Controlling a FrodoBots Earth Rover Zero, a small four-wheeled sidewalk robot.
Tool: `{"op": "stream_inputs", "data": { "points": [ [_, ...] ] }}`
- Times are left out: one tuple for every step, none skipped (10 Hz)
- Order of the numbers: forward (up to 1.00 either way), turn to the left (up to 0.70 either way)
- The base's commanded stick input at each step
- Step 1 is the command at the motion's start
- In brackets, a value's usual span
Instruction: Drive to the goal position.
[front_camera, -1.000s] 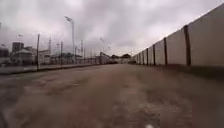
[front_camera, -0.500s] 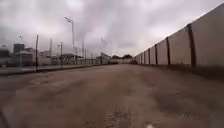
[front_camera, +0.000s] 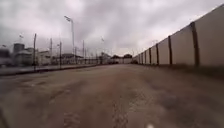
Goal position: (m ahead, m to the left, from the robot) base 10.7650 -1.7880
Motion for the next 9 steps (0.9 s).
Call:
{"op": "stream_inputs", "data": {
  "points": [
    [0.70, -0.33],
    [0.70, -0.35],
    [0.70, -0.35],
    [0.70, 0.00],
    [0.70, 0.00],
    [0.70, 0.00],
    [0.70, 0.00],
    [0.70, -0.01],
    [0.70, -0.06]
  ]
}}
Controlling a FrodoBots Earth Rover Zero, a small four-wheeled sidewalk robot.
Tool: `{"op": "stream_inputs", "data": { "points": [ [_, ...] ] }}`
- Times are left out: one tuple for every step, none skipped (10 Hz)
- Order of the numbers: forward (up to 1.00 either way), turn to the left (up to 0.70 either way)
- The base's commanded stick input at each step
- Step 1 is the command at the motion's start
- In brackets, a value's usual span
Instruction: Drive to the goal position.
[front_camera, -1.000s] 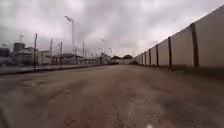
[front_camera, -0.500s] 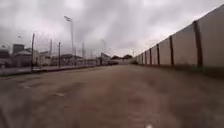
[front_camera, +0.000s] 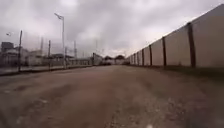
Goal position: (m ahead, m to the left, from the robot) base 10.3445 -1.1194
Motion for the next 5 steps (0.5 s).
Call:
{"op": "stream_inputs", "data": {
  "points": [
    [0.70, -0.04],
    [0.70, 0.00],
    [0.70, 0.00],
    [0.70, 0.00],
    [0.70, 0.00]
  ]
}}
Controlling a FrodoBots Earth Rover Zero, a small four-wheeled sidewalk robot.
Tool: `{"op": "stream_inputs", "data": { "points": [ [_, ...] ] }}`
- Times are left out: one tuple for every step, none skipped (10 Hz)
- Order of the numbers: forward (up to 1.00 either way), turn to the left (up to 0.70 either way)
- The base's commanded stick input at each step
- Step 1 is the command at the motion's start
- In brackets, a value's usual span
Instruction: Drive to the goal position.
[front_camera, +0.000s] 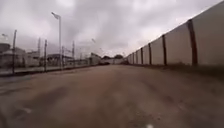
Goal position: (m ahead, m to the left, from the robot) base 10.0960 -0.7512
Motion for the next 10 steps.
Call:
{"op": "stream_inputs", "data": {
  "points": [
    [0.70, 0.00],
    [0.70, 0.00],
    [0.70, 0.00],
    [0.70, 0.00],
    [0.70, 0.00],
    [0.70, 0.00],
    [0.70, 0.00],
    [0.70, 0.00],
    [0.70, 0.00],
    [0.70, 0.00]
  ]
}}
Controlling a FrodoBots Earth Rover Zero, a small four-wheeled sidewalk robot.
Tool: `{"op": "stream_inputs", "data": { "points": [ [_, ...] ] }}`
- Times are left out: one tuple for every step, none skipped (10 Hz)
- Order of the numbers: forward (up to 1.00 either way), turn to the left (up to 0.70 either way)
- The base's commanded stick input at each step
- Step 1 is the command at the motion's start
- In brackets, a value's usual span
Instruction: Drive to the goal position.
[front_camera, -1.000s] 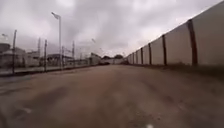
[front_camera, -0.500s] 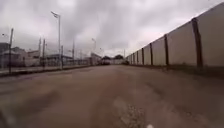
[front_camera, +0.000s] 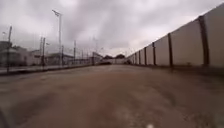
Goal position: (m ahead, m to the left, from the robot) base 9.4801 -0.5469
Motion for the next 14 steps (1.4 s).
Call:
{"op": "stream_inputs", "data": {
  "points": [
    [0.70, 0.00],
    [0.70, 0.00],
    [0.70, 0.00],
    [0.70, 0.00],
    [0.70, 0.00],
    [0.70, 0.00],
    [0.70, 0.00],
    [0.70, 0.00],
    [0.70, 0.00],
    [0.70, 0.00],
    [0.70, 0.00],
    [0.70, 0.00],
    [0.70, 0.00],
    [0.70, 0.00]
  ]
}}
